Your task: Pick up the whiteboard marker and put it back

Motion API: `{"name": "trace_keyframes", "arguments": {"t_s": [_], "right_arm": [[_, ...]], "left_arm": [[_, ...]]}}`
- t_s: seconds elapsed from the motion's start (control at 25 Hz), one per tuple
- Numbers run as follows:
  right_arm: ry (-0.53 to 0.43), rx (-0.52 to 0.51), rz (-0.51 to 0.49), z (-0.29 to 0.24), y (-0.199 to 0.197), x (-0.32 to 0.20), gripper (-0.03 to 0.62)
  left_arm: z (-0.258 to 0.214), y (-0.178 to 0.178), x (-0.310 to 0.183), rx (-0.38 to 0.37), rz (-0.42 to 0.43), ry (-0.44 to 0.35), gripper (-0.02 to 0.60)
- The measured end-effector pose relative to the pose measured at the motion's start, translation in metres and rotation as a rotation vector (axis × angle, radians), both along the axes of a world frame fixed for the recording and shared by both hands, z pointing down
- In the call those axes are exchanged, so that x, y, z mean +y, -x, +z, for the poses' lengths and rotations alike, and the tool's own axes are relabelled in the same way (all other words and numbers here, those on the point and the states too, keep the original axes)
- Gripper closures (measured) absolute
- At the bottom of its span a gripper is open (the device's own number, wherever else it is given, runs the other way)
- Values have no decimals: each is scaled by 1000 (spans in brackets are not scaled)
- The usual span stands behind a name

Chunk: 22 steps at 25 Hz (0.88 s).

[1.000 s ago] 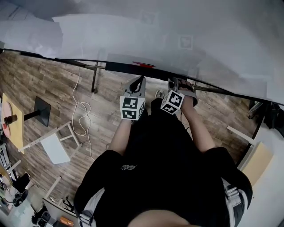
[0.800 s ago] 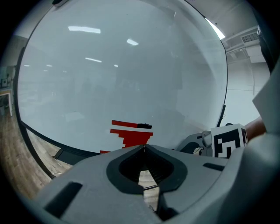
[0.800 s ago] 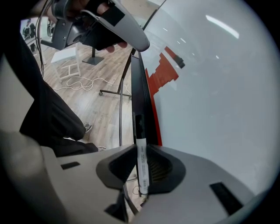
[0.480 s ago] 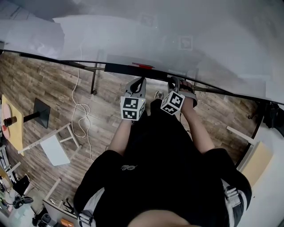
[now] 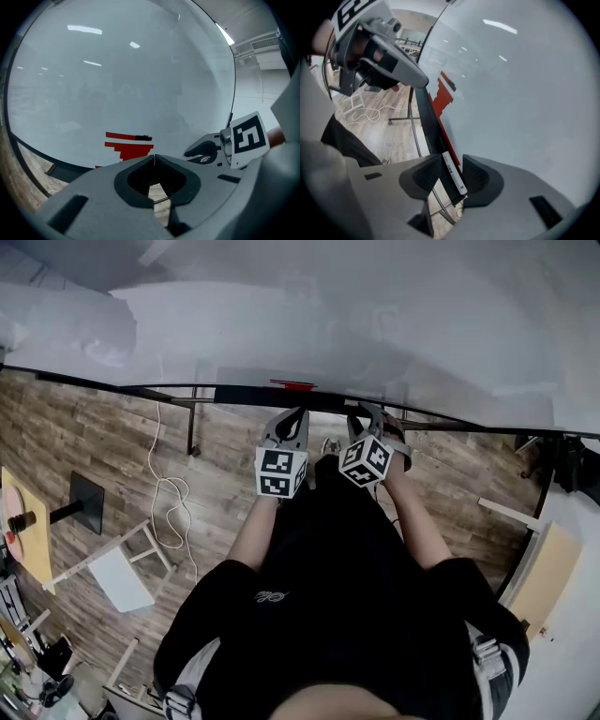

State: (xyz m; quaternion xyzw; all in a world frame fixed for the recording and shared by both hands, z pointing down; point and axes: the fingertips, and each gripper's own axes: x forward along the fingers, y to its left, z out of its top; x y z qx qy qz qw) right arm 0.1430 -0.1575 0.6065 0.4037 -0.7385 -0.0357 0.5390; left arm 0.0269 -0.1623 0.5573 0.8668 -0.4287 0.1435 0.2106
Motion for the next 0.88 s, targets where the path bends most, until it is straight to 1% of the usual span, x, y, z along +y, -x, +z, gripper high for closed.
{"name": "trace_keyframes", "arguments": {"t_s": [0.12, 0.24, 0.32, 0.4, 0.52, 0.6, 0.72, 0.76, 0.88], "right_arm": [[-59, -127, 135, -18, 1, 1, 465], [-94, -299, 283, -33, 2, 6, 502], [-105, -399, 354, -39, 3, 10, 528], [-132, -473, 406, -46, 3, 18, 554], [-204, -516, 441, -63, -2, 34, 578], [-246, -555, 455, -75, -9, 43, 587], [-273, -666, 476, -90, -18, 50, 591], [-282, -685, 469, -94, -19, 51, 591], [-308, -702, 428, -109, -23, 58, 591]], "left_arm": [[1, -5, 10, 2, 45, 3, 572], [4, -9, 23, 17, 81, 17, 572], [9, -13, 30, 30, 108, 32, 572], [15, -19, 37, 30, 146, 43, 572], [14, -28, 44, 23, 183, 36, 572], [6, -35, 45, 27, 176, 14, 572], [-8, -44, 45, 26, 156, -24, 572], [-12, -47, 47, 26, 151, -34, 572], [-26, -55, 55, 22, 131, -52, 572]]}}
